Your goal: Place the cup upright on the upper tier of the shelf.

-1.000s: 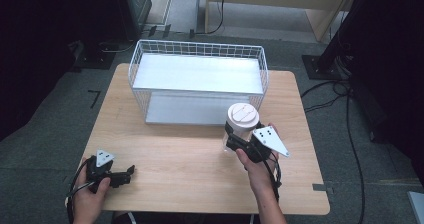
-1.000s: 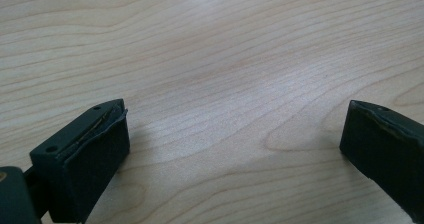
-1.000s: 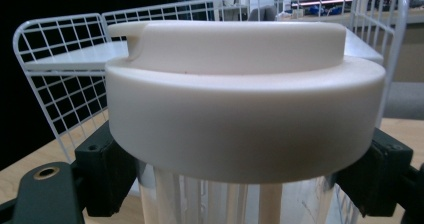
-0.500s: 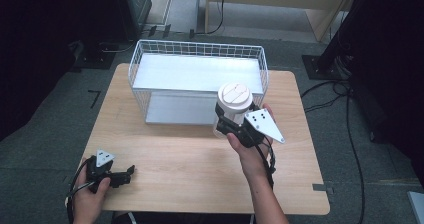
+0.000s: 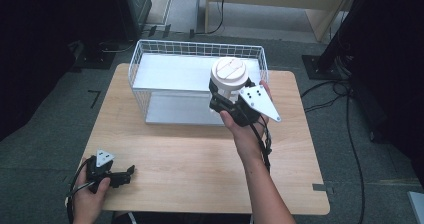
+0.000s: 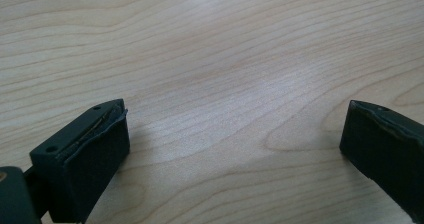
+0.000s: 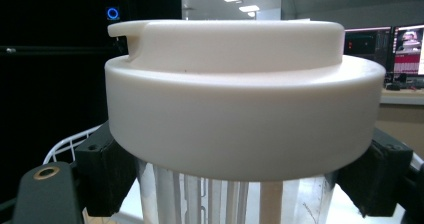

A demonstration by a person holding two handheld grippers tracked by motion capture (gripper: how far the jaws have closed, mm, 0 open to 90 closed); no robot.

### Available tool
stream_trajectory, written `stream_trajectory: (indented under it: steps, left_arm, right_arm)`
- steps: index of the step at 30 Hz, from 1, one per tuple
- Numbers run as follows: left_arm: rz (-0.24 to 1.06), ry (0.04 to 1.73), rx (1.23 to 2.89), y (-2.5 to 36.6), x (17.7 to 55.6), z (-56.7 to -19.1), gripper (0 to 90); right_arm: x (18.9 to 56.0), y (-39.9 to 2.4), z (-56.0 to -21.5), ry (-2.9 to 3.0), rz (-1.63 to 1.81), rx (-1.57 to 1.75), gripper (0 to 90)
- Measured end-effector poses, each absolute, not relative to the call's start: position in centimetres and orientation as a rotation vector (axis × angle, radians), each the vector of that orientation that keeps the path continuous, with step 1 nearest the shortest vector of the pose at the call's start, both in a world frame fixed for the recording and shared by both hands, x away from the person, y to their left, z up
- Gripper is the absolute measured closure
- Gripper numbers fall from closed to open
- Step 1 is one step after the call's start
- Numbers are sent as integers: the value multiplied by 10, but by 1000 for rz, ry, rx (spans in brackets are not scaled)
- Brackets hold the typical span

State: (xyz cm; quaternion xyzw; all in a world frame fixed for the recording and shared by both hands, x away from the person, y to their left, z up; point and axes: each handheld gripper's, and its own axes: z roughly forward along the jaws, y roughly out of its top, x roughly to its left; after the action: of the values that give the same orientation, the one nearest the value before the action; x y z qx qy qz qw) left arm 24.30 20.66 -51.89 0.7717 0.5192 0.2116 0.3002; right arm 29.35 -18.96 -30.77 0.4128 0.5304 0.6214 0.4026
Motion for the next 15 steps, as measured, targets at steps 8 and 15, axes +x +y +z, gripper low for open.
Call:
stream_trajectory:
  steps: [8, 15]
  left_arm:
    - [559, 1378, 2050, 207, 243, -519, 0]
    - [559, 1377, 2052, 207, 243, -519, 0]
  right_arm:
    - [316, -182, -282, 1320, 1545, 1013, 153]
    - [337, -175, -268, 1330, 1518, 998, 153]
